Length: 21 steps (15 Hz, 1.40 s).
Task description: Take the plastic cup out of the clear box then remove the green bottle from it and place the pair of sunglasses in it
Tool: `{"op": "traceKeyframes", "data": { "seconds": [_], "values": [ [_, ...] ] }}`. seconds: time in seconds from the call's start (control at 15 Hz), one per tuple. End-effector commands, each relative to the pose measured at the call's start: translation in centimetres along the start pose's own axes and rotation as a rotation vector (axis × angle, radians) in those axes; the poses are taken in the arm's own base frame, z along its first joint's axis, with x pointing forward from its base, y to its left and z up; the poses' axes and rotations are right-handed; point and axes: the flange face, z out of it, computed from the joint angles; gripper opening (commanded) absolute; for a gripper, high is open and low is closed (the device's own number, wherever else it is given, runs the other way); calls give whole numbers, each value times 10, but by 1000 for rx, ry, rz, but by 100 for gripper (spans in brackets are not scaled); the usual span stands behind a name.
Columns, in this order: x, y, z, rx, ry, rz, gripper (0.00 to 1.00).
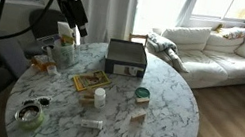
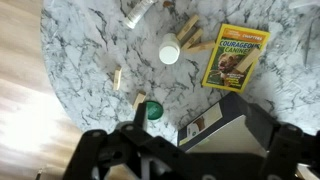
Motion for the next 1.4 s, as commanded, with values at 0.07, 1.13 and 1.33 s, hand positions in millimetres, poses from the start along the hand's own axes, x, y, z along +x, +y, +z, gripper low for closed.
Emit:
{"op": "traceKeyframes", "data": {
  "seconds": [0.07,1.13,1.33],
  "values": [
    [0,0,0,0,-1,0,100],
    [36,-170,127,325,3,-342,100],
    [46,-226,166,432,-6,-480,100]
  ]
}}
